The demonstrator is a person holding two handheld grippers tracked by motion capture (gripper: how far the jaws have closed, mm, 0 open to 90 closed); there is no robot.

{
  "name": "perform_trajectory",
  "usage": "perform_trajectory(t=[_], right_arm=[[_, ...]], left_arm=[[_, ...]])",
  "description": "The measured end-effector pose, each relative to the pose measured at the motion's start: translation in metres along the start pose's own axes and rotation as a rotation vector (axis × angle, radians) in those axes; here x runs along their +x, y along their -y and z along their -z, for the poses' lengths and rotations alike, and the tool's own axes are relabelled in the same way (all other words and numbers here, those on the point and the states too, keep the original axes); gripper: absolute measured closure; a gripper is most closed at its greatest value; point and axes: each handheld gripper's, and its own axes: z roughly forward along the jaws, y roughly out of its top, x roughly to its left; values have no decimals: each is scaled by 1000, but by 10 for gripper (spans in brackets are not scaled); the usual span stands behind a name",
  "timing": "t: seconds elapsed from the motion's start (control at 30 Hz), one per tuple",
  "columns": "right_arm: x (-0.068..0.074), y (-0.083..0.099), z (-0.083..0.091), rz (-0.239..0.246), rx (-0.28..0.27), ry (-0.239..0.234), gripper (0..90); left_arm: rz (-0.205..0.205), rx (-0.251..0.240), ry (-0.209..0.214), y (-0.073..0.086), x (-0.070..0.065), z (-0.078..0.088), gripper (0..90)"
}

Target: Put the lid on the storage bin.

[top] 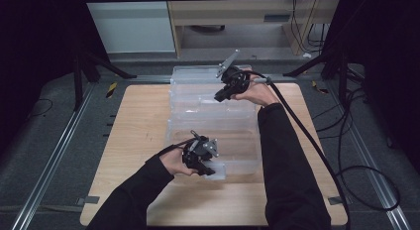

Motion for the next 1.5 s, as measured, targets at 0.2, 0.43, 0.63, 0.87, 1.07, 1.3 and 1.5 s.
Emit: perform_trajectory(t=[0.2,0.43,0.63,0.87,1.07,1.3,1.5], right_arm=[[0,-7,-2,7,55,-2,815],[5,-14,-4,12,107,13,843],[4,-11,-1,-9,78,-28,859],[14,-11,7,5,60,-53,871],[28,-13,13,36,61,-51,876],[43,-11,17,36,59,-28,876],[55,-10,20,55,58,-26,879]], left_arm=[[1,-1,0,0,0,0,665],[6,0,-2,-2,-1,-1,668],[18,5,6,-2,1,-1,674],[16,5,5,-2,2,-1,680],[23,4,6,-2,1,-1,680],[26,2,6,-2,2,-1,681],[33,-2,12,-2,2,-1,681]])
